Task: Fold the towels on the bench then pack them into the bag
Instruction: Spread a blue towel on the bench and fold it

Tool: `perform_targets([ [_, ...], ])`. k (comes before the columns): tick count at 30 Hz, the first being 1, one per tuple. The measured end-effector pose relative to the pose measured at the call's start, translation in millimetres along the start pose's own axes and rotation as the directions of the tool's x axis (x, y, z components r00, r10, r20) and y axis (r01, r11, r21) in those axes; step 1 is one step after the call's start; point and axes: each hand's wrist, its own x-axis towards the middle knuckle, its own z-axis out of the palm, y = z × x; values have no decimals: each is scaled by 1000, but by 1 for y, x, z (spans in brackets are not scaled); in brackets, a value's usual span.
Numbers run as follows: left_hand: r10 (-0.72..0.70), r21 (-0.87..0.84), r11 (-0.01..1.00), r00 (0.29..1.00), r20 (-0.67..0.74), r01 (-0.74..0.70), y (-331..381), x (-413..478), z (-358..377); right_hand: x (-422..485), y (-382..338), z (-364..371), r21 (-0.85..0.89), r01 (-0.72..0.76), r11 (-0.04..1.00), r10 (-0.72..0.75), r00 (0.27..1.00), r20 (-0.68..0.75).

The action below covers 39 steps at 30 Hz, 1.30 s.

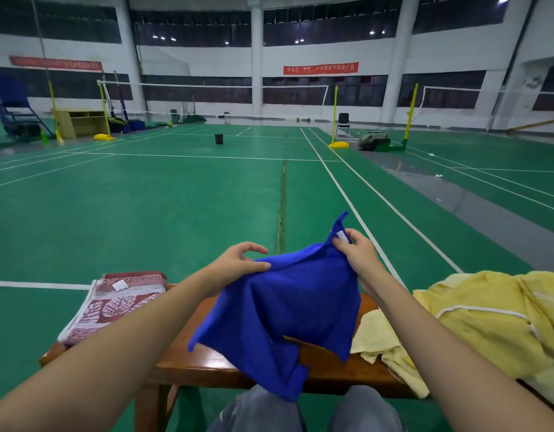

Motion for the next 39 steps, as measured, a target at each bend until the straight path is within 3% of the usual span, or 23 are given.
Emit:
perform_targets([
  [3, 36, 31, 999, 999, -15, -35, 8, 1, -1, -3, 4, -5, 58, -66, 996, 58, 989, 134],
  [5, 46, 60, 997, 999, -12, -46, 12, 2, -2, -5, 6, -5, 71, -76, 995, 65, 987, 144],
  [11, -44, 212, 977, 994, 102, 21, 7, -1, -12, 3, 3, -12, 341, -103, 934, 129, 990, -57],
  [17, -64, 196, 978, 998, -27, 68, -3, -8, -31, 8, 2, -30, 457, -92, 885, 203, 959, -199],
  [21, -49, 116, 991, 993, -105, 62, -8, -10, -40, 9, 2, -36, 470, -78, 879, 217, 944, -248],
  [27, -9, 18, 1000, 996, -91, 11, -14, -14, -44, 11, 8, -42, 445, -102, 890, 241, 933, -268],
  [32, -26, 50, 998, 994, -109, 32, -9, -14, -39, 8, 15, -44, 440, -116, 891, 259, 924, -282],
  [39, -92, 127, 988, 996, 0, 91, -12, -15, -40, 11, 24, -50, 446, -144, 884, 309, 895, -323],
])
